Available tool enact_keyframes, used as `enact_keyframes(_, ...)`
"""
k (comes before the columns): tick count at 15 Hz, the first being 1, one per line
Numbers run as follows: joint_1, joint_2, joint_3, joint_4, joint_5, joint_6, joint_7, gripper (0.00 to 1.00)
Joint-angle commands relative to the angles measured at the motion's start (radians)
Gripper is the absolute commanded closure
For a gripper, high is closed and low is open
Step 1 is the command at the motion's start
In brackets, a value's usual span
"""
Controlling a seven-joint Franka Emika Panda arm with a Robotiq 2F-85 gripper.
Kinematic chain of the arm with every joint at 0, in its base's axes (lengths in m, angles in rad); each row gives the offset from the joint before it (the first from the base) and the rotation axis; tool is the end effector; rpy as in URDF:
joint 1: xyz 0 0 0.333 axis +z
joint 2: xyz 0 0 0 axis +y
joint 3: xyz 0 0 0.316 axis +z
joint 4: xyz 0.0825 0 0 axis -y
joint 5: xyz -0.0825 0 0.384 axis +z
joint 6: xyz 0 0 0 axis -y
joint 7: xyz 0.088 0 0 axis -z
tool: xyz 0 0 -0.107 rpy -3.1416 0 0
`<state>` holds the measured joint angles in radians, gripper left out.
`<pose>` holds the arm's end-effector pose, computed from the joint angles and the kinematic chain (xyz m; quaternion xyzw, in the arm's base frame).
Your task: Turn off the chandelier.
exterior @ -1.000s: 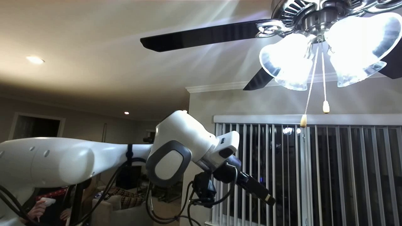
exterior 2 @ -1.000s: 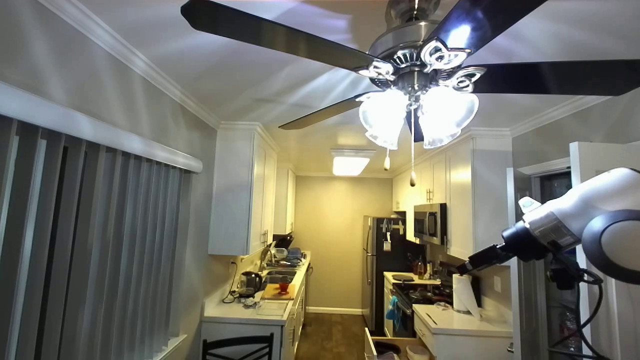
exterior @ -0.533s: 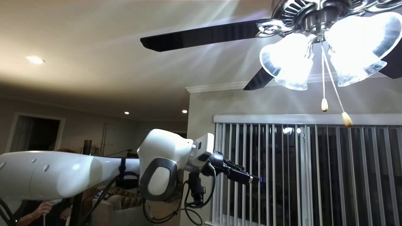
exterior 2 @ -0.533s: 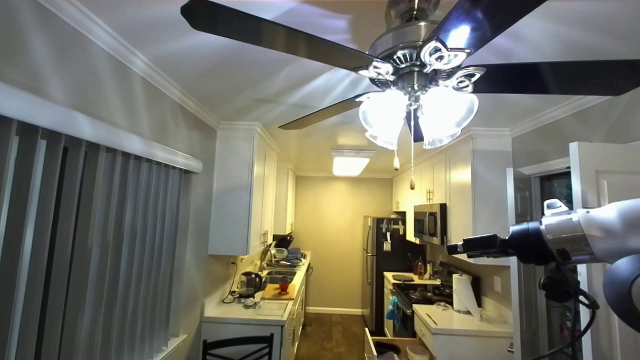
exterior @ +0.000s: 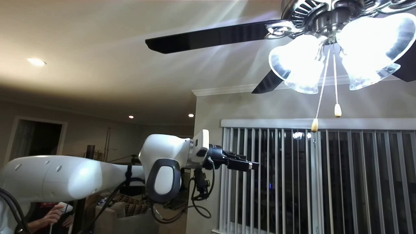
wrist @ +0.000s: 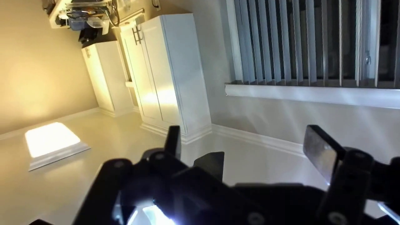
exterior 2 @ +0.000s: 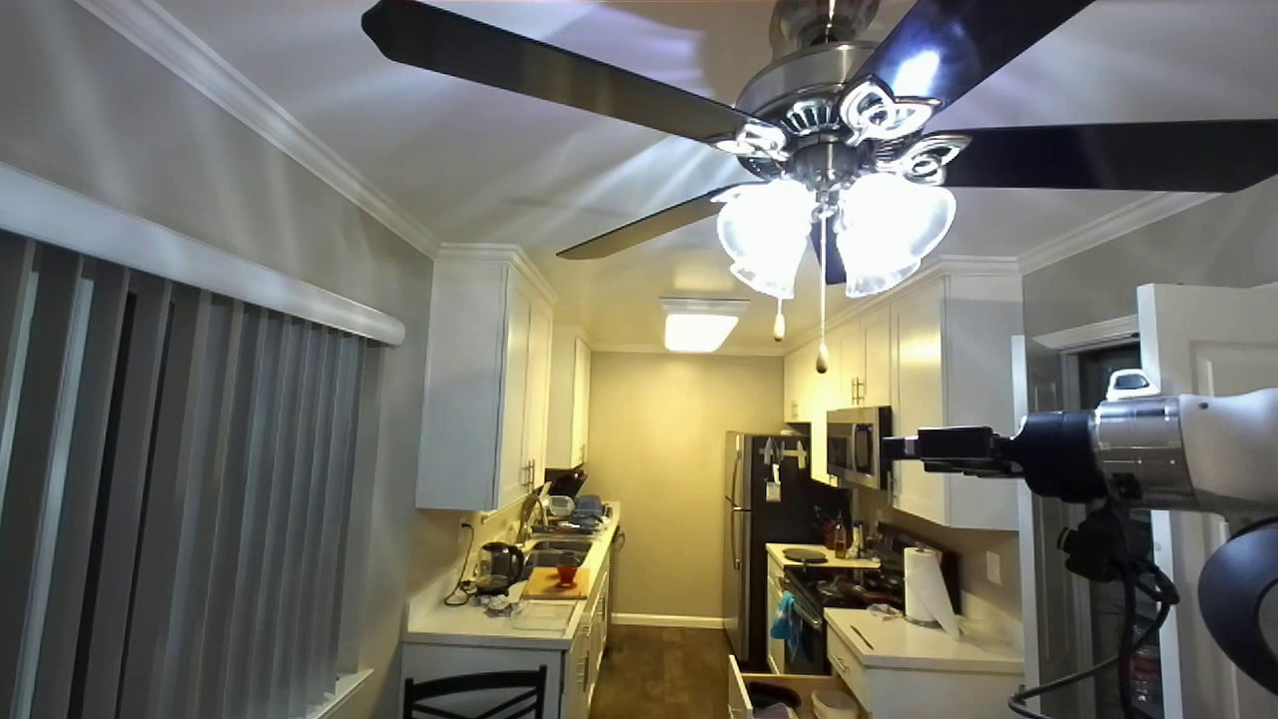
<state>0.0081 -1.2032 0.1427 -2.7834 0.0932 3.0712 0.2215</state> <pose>0.2317 0.0526 0.6784 -0.7344 0.0464 -0.6724 0.0799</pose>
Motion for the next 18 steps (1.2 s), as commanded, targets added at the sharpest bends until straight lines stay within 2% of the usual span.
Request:
enact_keyframes(1, -0.065, 0.004, 0.051, 0.002, 0.018, 0.027, 0.035, 0.0)
enact_keyframes(4, -0.033, -0.007, 0.049, 0.004, 0.015, -0.034, 0.024, 0.0)
enact_keyframes(8, -0.074, -0.015, 0.067, 0.004, -0.017, -0.026, -0.007, 0.0)
enact_keyframes(10, -0.059, -0.034, 0.06, 0.004, -0.032, -0.113, -0.027, 0.0)
enact_keyframes(12, -0.077, -0.05, 0.067, 0.005, -0.061, -0.215, -0.044, 0.0)
enact_keyframes(13, -0.057, -0.026, 0.058, 0.005, -0.038, -0.149, -0.017, 0.0)
enact_keyframes(18, -0.057, -0.032, 0.057, 0.005, -0.041, -0.162, -0.017, 0.0)
